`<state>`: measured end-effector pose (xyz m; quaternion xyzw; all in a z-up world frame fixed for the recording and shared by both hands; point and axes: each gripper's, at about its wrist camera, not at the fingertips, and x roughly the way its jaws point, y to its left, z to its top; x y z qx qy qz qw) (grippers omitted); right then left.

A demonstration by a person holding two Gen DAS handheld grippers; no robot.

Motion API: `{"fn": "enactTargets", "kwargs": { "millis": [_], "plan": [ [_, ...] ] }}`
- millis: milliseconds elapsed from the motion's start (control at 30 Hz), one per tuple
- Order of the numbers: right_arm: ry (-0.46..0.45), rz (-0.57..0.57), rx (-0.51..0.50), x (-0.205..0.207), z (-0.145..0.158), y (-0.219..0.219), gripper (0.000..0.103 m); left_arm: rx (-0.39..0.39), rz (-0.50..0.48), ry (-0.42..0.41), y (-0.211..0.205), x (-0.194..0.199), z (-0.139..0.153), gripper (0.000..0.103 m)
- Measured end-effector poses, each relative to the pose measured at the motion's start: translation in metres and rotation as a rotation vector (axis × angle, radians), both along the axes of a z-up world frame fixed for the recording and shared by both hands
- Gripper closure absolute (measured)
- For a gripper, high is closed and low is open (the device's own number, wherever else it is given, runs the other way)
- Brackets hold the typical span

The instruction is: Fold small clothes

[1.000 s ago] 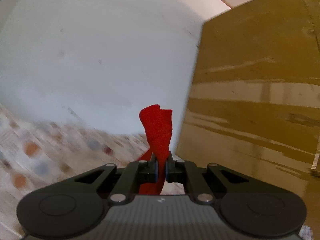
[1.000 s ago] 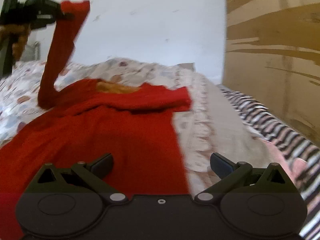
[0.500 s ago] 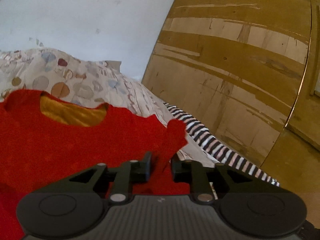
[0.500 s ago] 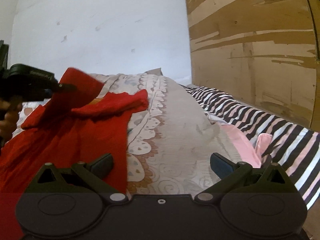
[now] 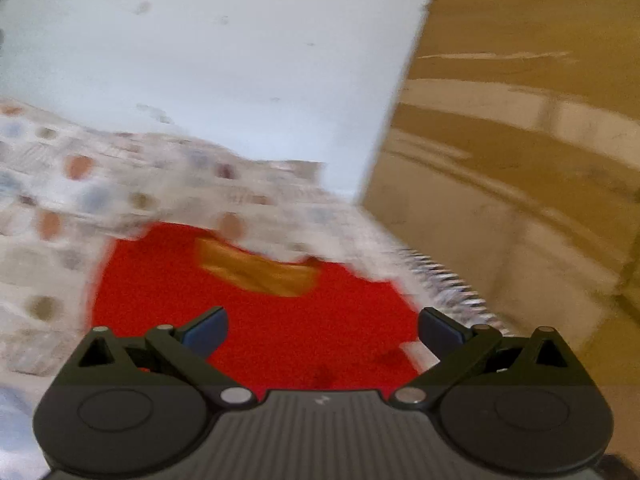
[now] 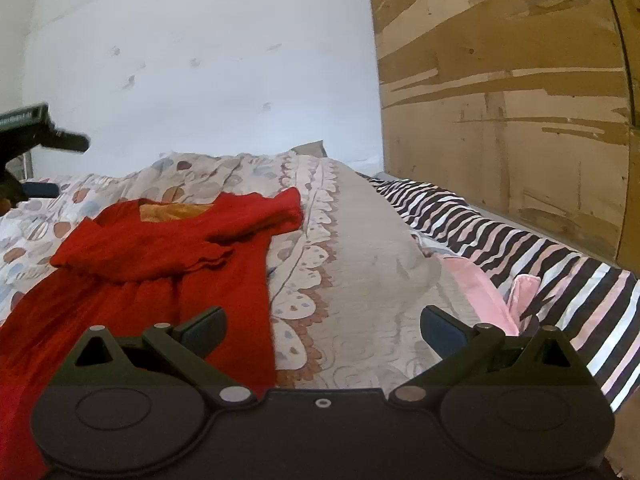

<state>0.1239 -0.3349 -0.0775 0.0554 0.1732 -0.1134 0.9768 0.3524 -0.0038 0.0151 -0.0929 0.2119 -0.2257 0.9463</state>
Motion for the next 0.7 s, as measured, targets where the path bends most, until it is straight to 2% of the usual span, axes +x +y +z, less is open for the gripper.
{"fn": "enactTargets", "kwargs": {
  "millis": [233, 333, 400, 567, 700],
  "plan": [
    [0.025, 0.005, -0.010, 0.008, 0.009, 0.004, 0.000, 0.155, 0.202, 0.083, 0.066, 0.038, -0.017, 0.000],
    [0.024, 0.023, -0.022, 0.018, 0.019, 0.008, 0.000, 0.209, 0.253, 0.096, 0.083, 0.060, -0.023, 0.000],
    [0.027, 0.043, -0.029, 0.030, 0.026, 0.011, 0.000, 0.210, 0.274, 0.106, 0.092, 0.078, -0.028, 0.000],
    [0.040, 0.102, -0.046, 0.079, 0.039, 0.027, 0.000, 0.145, 0.318, 0.148, 0.107, 0.129, -0.041, 0.000],
    [0.093, 0.154, -0.026, 0.128, 0.044, 0.042, 0.000, 0.087, 0.304, 0.194, 0.112, 0.170, -0.055, 0.001]
  ]
}}
